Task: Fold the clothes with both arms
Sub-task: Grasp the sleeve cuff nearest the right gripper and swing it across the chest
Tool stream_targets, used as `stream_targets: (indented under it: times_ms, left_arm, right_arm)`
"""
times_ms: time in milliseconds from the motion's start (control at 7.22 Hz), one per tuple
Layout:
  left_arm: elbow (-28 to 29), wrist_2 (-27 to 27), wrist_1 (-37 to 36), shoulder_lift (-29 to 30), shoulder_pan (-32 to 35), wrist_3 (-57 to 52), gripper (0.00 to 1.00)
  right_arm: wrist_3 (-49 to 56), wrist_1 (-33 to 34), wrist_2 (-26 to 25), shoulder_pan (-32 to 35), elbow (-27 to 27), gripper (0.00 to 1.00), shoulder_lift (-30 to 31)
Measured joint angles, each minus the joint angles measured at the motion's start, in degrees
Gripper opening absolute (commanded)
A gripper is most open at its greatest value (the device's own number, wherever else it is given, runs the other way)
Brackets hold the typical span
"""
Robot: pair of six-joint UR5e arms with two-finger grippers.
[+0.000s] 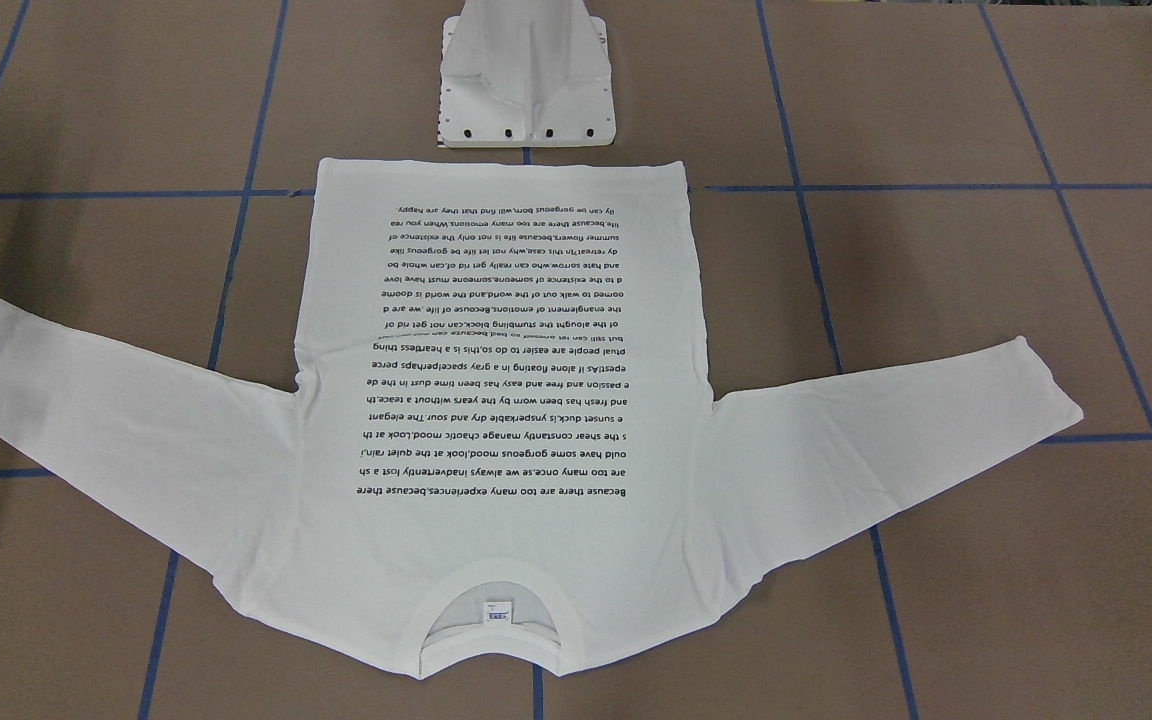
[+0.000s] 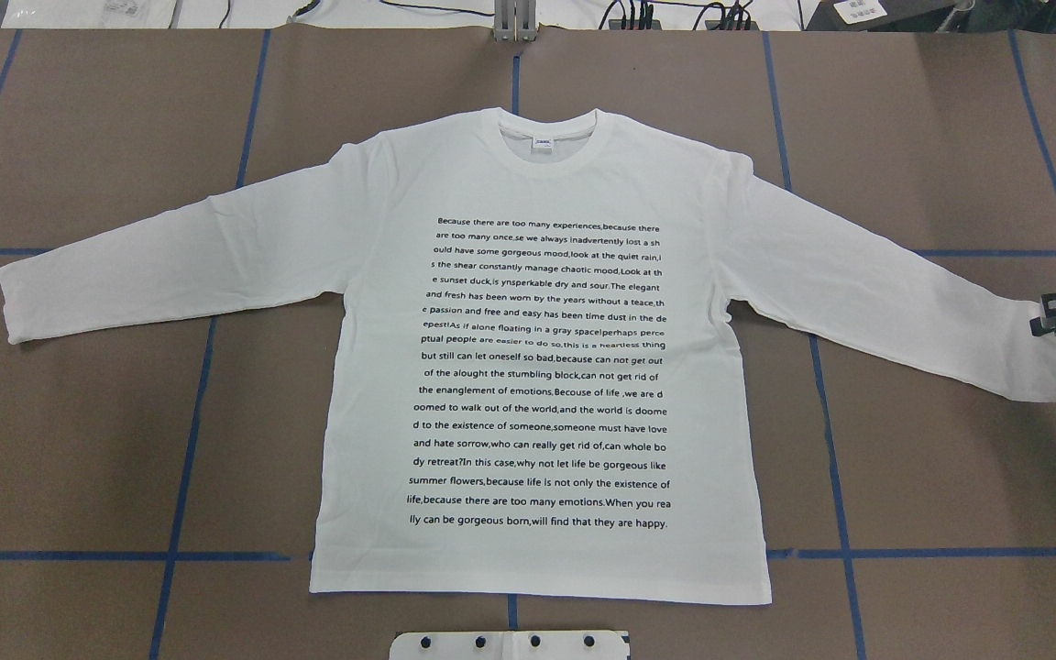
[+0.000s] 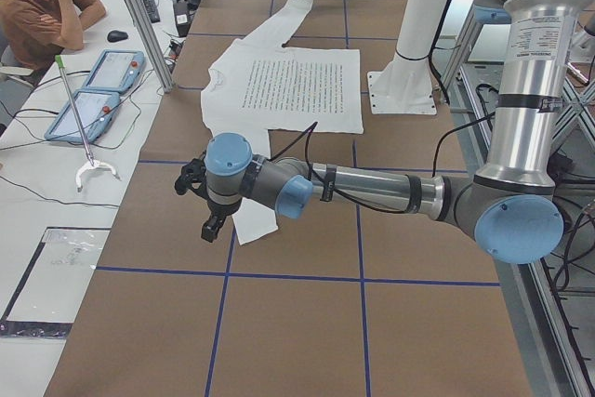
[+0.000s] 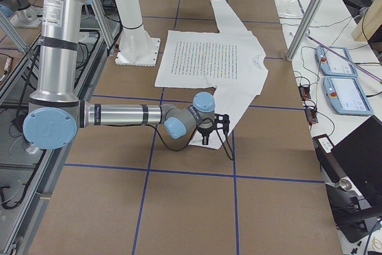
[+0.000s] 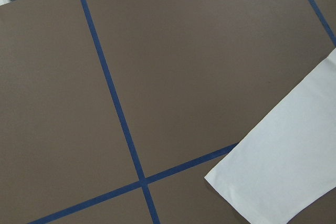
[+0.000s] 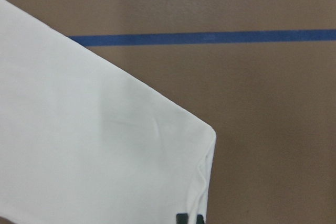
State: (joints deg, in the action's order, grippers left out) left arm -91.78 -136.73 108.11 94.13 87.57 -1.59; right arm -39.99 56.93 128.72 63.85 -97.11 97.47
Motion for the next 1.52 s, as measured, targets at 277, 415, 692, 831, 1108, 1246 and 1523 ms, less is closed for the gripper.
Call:
stream_targets:
  times_ms: [277,415,692,831,1108,1246,1523]
  left_arm:
    - [0.0,0.0,0.1,-0.1,0.0,-0.2,0.99]
    - [-0.2,0.0,0.1,-0.1,0.1,-0.3,0.99]
    - [-0.7,0.1,0.2,-0.1,0.3,-0.6,0.99]
    - [-0.9,0.1,0.4,-0.2,0.4,-0.6,1.0]
    - [-1.3,0.1,1.1,-0.9,0.5,-0.5,1.0]
    - [-1.4,0.1,1.2,-1.2,0.5,-0.5,0.99]
    - [-1.4,0.1,1.2,-2.0,0.5,-0.5,0.99]
  right_arm:
    - [-5.7,2.0,5.1,-0.1,-4.8,0.0,-5.2]
    - [-12.4,4.7,7.1,-0.7,-5.3,0.0,-12.0]
    - [-23.0,11.3,8.0,-4.2,-4.7,0.0,-27.1]
    - [-26.2,13.7,7.1,-6.8,-2.4,0.0,-35.0]
    - [-29.2,14.8,2.2,-13.2,3.0,0.0,-46.8]
    - [-29.5,14.8,-0.6,-16.1,4.7,0.0,-50.5]
    - [-29.6,14.9,-6.9,-22.1,7.4,0.0,-55.3]
